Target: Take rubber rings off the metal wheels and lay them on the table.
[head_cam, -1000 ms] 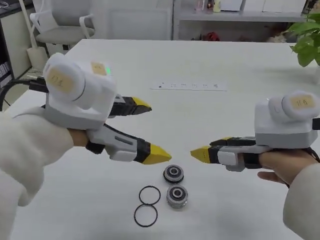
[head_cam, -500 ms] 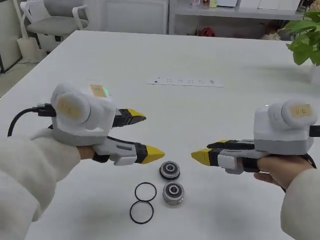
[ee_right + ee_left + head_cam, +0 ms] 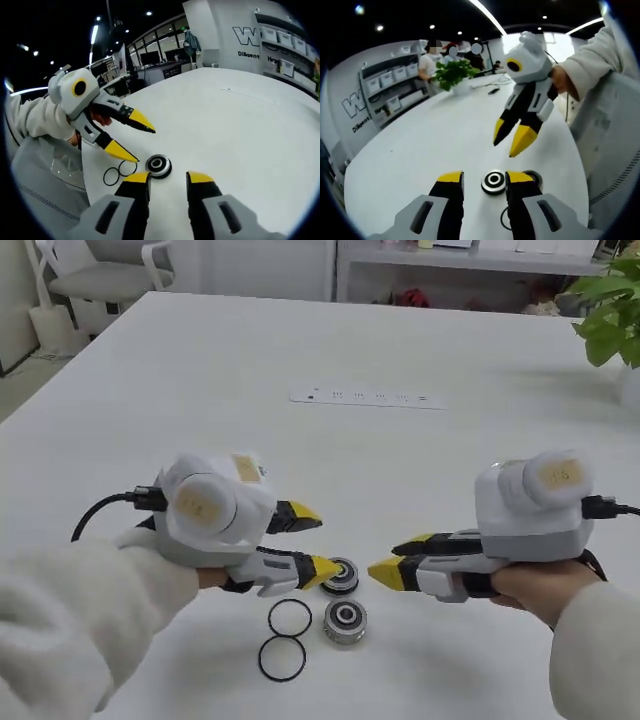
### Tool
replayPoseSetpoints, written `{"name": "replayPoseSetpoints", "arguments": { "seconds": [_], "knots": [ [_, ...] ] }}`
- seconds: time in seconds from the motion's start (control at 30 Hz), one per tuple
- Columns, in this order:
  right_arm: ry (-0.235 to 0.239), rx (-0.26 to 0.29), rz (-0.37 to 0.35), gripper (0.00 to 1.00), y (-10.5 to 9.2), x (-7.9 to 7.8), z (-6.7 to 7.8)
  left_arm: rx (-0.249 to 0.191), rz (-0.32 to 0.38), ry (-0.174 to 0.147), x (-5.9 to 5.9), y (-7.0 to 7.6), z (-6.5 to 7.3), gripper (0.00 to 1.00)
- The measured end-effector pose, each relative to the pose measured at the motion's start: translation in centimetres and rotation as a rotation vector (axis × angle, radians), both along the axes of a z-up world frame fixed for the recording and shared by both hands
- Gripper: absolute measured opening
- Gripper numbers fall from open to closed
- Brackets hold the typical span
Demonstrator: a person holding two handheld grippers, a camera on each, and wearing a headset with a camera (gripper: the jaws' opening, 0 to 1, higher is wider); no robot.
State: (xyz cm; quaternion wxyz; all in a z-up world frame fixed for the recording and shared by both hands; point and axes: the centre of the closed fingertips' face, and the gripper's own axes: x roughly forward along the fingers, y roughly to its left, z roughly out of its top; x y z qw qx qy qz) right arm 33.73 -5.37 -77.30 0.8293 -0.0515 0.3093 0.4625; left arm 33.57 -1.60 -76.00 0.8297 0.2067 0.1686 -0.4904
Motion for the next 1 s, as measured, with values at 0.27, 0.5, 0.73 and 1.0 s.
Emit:
{"name": "replayPoseSetpoints", "arguments": {
  "seconds": [0.27, 0.5, 0.73, 1.0],
  "knots": [
    [-0.032, -0.052, 0.07, 0.23, 0.8, -0.7, -1.6, -0.006, 0.018, 0.058, 0.1, -0.4, -1.7, 0.25],
    [-0.045, -0.075, 0.095, 0.24, 1.2, -0.9, -2.3, 0.002, 0.013, 0.075, -0.1, -0.6, -2.5, 0.21],
    [-0.039, -0.072, 0.095, 0.21, 1.5, -0.7, -2.7, -0.003, 0.005, 0.076, -0.1, -1.1, -2.7, 0.17],
    [-0.022, -0.044, 0.078, 0.2, 1.9, -0.5, -2.8, -0.018, 0.026, 0.107, 0.1, -0.9, -2.9, 0.15]
  ]
}}
